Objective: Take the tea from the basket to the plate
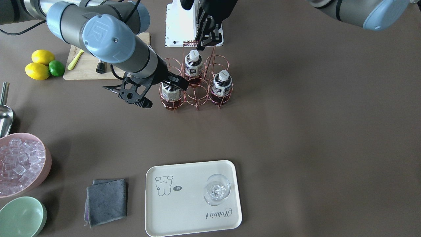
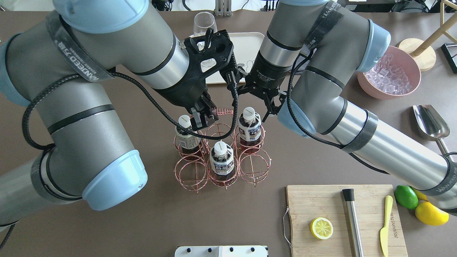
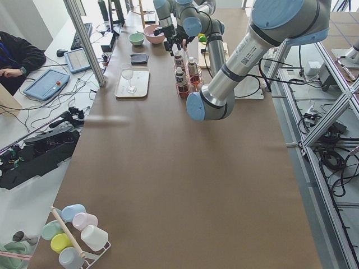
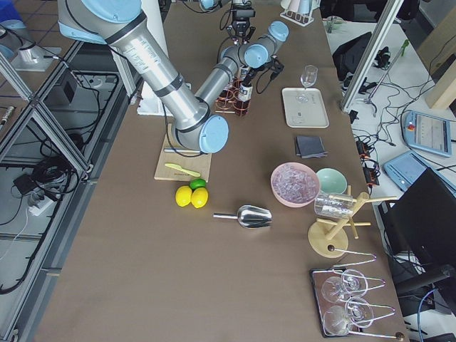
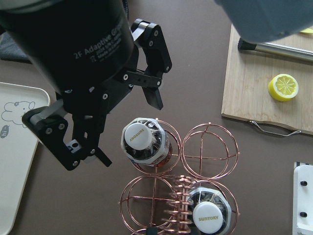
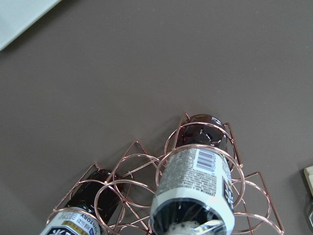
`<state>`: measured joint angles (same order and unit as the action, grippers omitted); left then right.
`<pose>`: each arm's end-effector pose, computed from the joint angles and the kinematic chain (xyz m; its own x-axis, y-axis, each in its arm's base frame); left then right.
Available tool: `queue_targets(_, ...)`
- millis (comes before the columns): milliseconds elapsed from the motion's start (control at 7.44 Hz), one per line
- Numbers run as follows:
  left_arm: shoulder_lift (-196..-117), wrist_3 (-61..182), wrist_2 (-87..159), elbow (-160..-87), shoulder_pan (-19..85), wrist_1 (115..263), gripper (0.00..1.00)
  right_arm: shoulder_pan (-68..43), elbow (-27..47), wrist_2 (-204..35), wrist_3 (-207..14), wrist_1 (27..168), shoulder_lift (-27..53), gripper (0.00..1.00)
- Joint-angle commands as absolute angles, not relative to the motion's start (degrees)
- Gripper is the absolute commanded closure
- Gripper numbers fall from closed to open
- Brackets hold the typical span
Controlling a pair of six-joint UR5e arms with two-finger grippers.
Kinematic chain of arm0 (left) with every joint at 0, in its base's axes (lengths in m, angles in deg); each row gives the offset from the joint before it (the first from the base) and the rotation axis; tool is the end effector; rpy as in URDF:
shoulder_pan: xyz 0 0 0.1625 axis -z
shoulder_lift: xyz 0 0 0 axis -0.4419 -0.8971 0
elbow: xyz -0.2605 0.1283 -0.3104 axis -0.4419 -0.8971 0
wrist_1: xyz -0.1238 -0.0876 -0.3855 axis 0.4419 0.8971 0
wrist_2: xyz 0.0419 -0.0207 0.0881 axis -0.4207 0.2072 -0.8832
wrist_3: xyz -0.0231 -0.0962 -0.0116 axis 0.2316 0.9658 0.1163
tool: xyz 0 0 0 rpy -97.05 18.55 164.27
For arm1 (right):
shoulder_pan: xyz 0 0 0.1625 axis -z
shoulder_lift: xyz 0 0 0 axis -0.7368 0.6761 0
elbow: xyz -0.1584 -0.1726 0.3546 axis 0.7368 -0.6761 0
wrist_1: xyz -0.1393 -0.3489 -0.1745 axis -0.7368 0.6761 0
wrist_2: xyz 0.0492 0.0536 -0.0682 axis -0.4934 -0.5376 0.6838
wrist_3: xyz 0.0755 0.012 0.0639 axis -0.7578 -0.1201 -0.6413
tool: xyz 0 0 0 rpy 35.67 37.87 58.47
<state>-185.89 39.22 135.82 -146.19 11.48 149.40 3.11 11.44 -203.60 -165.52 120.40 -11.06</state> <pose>0.3942 -0.4076 0.0243 0.1182 0.9795 -0.1632 -0.4189 0.1983 0.8861 -0.4421 -0.5087 0.1548 0.5603 0.4788 0.6759 -0.0298 0.8271 -0.5613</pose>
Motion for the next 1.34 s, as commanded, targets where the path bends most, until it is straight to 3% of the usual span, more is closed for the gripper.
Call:
queue_targets(0,-185.86,39.22,135.82,-146.19,11.48,149.40,1.00,3.51,11.68,-204.50,-165.56,120.11,-10.59,0.53)
queue_targets(269,-185.69,39.22,135.74,-146.19,11.48,149.48,1.00,3.69,12.12,-205.20,-165.55,120.19,-10.59,1.00)
queue_targets(941,-185.78,39.22,135.65,-146.28,11.39,149.40,1.00,-2.97,19.22,-213.70,-165.73,132.64,-13.03,1.00)
queue_targets(1210,-185.86,39.22,135.82,-146.19,11.39,149.48,1.00,-8.24,18.45,-218.89,-165.73,136.09,-16.38,1.00)
